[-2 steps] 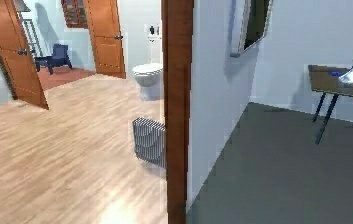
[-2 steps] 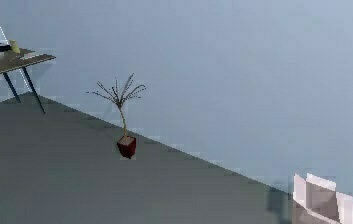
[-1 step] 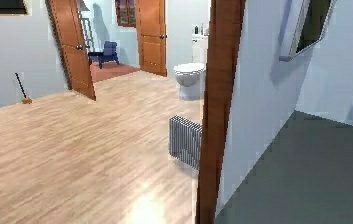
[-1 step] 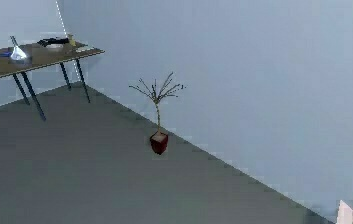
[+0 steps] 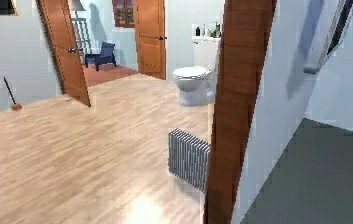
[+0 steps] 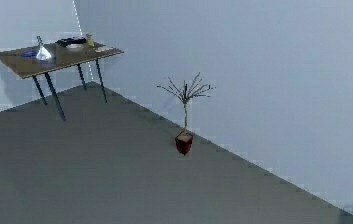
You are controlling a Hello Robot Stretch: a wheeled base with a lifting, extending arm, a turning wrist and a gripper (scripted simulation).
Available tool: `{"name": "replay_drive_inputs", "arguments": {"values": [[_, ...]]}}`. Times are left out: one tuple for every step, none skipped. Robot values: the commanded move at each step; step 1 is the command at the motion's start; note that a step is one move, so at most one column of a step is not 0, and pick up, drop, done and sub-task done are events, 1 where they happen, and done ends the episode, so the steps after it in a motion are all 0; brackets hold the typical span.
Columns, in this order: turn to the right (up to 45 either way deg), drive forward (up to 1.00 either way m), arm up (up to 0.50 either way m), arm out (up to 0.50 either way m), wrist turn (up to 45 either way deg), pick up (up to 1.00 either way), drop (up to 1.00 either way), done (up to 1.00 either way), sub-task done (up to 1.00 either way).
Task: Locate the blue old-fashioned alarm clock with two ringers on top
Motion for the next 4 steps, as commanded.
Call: {"name": "replay_drive_inputs", "arguments": {"values": [[-12.0, 0.00, 0.00, 0.00, 0.0, 0.00, 0.00, 0.00, 0.00], [0.0, 0.55, 0.00, 0.00, 0.0, 0.00, 0.00, 0.00, 0.00], [-3.0, 0.00, 0.00, 0.00, 0.0, 0.00, 0.00, 0.00, 0.00], [0.0, 1.00, 0.00, 0.00, 0.0, 0.00, 0.00, 0.00, 0.00]]}}
